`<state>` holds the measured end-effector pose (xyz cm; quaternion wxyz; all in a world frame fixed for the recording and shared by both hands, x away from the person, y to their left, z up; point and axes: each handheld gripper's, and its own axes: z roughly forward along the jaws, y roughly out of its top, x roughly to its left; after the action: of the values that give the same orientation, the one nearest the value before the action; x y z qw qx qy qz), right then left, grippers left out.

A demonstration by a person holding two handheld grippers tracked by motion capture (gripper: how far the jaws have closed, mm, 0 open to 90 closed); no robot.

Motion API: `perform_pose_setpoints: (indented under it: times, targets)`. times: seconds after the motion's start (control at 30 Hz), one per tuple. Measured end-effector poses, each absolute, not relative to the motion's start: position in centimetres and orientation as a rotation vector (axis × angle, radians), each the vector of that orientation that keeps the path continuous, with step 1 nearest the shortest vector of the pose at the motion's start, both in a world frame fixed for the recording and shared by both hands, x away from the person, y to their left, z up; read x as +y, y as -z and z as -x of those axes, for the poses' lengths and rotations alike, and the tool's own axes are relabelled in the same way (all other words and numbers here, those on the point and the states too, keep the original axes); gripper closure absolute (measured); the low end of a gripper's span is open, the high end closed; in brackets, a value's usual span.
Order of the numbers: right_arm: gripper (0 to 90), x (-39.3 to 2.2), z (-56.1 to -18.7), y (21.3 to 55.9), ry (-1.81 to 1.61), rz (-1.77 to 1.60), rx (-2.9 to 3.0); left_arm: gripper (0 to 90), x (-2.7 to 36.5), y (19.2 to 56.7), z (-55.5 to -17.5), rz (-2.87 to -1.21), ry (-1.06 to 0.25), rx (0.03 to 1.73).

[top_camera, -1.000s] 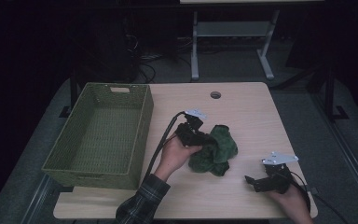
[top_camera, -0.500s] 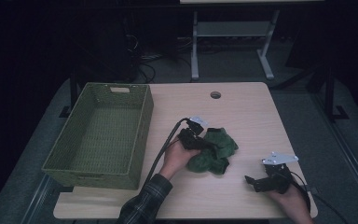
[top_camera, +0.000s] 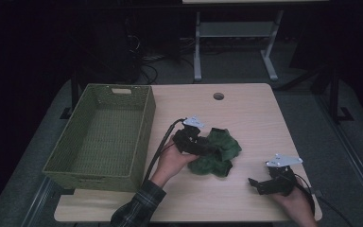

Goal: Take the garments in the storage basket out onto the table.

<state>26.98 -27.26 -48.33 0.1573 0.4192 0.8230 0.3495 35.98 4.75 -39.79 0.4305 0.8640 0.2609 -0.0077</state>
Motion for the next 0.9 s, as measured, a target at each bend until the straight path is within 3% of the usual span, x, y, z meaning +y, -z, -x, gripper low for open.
perform_pose_setpoints:
  times: [0.13,0.57,0.9]
  targets:
    - [2.4,-27.3,-27.0,48.3,-1.000,-1.198,2.355,59.3,5.1,40.0,-35.1,-2.154,0.025,0.641]
    - [11.5,-26.1,-26.5,47.4,-1.053,-1.163,2.357,57.9,5.1,41.8,-31.8,-2.183,0.038,0.595]
    - [14.2,-24.0,-26.4,47.1,-1.112,-1.121,2.417,48.2,4.7,44.5,-32.1,-2.253,-0.014,0.600]
